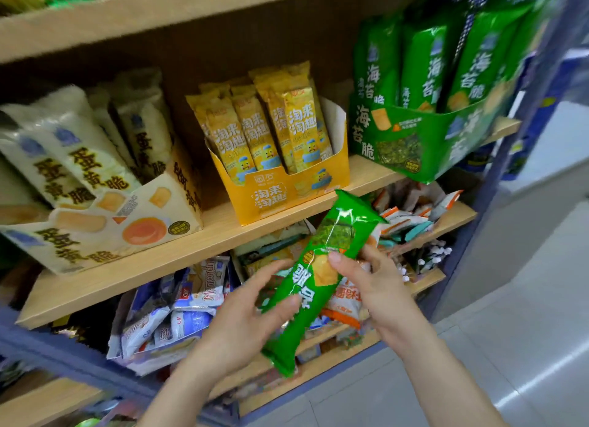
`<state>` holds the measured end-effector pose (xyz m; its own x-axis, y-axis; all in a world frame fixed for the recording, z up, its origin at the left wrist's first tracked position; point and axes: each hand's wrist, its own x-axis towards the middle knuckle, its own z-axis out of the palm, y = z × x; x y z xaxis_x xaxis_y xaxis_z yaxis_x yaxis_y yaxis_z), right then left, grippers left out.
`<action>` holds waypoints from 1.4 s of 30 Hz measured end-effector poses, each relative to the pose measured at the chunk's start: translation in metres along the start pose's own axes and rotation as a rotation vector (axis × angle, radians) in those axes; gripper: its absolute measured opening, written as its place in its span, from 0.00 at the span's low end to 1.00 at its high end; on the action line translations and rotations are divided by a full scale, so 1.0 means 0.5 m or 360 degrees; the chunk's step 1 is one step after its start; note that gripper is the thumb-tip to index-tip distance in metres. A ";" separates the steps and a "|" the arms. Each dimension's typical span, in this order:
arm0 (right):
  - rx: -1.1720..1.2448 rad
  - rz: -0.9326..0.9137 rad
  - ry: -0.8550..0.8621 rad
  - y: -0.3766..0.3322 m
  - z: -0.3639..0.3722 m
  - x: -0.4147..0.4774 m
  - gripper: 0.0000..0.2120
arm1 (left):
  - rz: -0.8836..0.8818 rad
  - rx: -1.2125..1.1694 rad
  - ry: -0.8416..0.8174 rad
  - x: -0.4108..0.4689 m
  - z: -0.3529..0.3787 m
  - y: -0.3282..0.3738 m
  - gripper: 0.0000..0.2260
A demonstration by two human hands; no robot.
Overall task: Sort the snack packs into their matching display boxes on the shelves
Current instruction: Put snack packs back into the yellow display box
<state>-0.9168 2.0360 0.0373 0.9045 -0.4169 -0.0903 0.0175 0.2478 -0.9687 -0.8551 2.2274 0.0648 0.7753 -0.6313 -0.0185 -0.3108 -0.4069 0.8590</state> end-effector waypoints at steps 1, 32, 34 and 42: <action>-0.0170 -0.0135 -0.0006 -0.021 -0.002 -0.004 0.17 | 0.0082 -0.0075 0.0028 0.006 -0.008 0.022 0.21; -0.0667 -0.1014 -0.0140 -0.352 -0.485 0.277 0.09 | 0.1028 0.0068 0.0978 0.417 0.161 0.481 0.29; -0.0727 -0.1027 -0.0185 -0.355 -0.485 0.282 0.09 | 0.0861 0.0156 0.0887 0.441 0.175 0.472 0.34; -0.0753 -0.1093 -0.0345 -0.359 -0.478 0.291 0.14 | 0.0274 0.0621 0.0899 0.513 0.206 0.425 0.28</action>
<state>-0.8899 1.7219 0.1428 0.8209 -0.1526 0.5502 0.4545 -0.4088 -0.7914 -0.7789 1.9110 0.1899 0.8313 -0.3119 0.4600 -0.5470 -0.6058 0.5777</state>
